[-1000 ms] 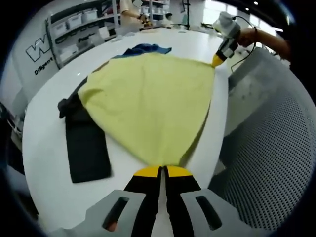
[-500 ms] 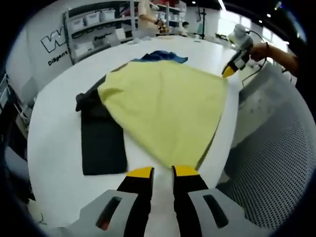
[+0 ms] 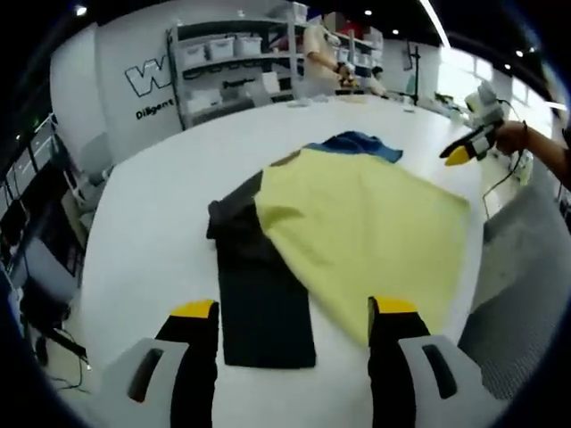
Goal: Fold the garment on the visible template until the final outline fits inside the template.
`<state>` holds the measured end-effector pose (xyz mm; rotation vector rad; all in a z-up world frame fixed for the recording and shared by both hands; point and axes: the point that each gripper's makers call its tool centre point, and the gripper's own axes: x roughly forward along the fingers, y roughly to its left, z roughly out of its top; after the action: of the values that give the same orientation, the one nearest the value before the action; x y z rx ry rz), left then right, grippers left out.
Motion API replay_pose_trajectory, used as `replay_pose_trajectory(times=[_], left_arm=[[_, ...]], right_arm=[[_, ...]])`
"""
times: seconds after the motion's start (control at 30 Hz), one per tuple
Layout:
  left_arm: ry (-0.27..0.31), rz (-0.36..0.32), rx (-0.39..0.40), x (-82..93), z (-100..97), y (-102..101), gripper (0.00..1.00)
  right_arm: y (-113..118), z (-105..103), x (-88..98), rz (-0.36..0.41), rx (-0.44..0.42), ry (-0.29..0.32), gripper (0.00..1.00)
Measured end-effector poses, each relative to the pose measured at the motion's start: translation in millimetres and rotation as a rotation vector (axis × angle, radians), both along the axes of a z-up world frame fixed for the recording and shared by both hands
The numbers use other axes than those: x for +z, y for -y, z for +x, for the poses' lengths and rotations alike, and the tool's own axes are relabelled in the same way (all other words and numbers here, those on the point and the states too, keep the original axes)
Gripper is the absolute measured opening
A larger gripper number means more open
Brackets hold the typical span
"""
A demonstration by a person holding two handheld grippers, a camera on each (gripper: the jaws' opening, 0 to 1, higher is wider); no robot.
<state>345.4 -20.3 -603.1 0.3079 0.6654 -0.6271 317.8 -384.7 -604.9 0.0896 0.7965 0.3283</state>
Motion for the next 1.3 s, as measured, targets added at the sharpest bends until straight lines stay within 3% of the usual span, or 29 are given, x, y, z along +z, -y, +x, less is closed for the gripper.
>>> replay_pose_trajectory(times=[0.3, 0.5, 0.63, 0.83, 0.9, 1.13, 1.3], left_arm=[[0.016, 0.006, 0.026, 10.8, 46.4, 1, 0.77], [0.030, 0.039, 0.021, 9.2, 70.9, 2, 0.73], [0.022, -0.024, 0.047, 12.0, 90.9, 9, 0.70], [0.030, -0.012, 0.052, 12.0, 125.3, 15, 0.63], [0.025, -0.046, 0.072, 13.0, 136.7, 17, 0.62], [0.024, -0.038, 0.102, 1.3, 172.4, 15, 0.55], [-0.007, -0.023, 0.112, -13.1, 186.6, 13, 0.47]], right_arm=[[-8, 49, 11.7, 0.007, 0.041, 0.047, 0.64], [-16, 82, 18.9, -0.007, 0.073, 0.066, 0.62], [-21, 103, 21.5, -0.009, 0.093, 0.076, 0.60], [-24, 134, 22.4, 0.013, 0.087, 0.105, 0.58], [-26, 143, 21.6, 0.015, 0.086, 0.118, 0.56], [-29, 179, 14.0, 0.013, 0.088, 0.124, 0.55], [-31, 206, 6.6, 0.008, 0.090, 0.127, 0.51]])
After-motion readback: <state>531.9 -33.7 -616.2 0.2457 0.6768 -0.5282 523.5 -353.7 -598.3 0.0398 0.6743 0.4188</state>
